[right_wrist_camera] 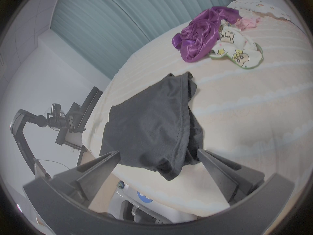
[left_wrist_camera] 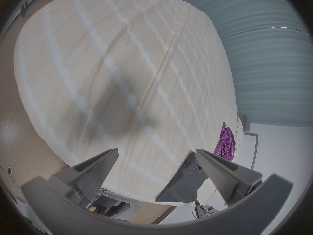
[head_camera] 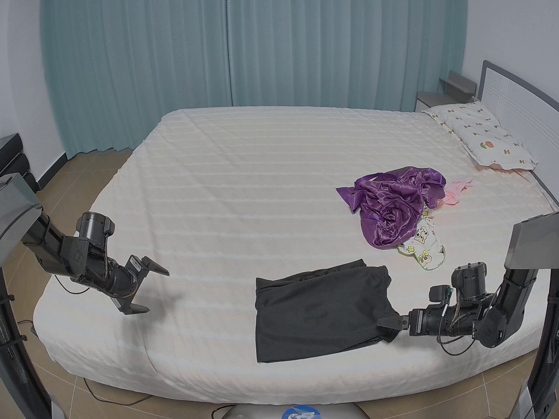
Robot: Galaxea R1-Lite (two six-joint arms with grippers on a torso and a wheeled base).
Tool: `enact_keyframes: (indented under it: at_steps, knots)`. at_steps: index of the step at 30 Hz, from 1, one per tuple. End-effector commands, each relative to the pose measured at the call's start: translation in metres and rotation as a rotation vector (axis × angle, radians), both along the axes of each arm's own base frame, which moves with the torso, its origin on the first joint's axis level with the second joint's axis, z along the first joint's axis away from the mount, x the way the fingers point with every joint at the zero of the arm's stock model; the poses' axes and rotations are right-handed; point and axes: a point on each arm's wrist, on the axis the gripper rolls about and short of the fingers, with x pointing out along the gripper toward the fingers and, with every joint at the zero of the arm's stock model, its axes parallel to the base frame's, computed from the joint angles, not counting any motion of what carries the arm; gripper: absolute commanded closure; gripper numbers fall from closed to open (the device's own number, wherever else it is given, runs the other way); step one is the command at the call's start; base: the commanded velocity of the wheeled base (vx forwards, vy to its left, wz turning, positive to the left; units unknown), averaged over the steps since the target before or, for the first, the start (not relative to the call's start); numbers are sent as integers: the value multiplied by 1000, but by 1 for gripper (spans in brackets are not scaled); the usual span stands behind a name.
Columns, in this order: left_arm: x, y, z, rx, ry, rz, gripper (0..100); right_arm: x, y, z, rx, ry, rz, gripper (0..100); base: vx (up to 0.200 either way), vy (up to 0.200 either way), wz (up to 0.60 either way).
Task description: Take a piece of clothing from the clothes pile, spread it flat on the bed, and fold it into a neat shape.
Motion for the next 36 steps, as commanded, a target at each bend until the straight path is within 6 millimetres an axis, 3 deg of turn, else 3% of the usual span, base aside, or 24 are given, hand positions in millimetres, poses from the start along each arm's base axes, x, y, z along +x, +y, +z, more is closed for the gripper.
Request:
enact_keyframes:
  at_steps: [1,2,18,28,36]
  knots:
    - [0,0,0,1,0,1,0,-2,1,-11,-6,35,7,0,0,0,0]
    - [0,0,0,1,0,1,0,-2,1,-11,-6,35,7,100,0,0,0]
    - [0,0,0,0,-2,0,0,-1,-4,-12,-26,5,14,100,0,0,0]
    - [0,0,0,-1,0,0,0,-13,-20,9,-8,-119,11,100,0,0,0]
    - [0,0,0,-1,0,0,0,-15,-22,22,-7,-173,36,100,0,0,0]
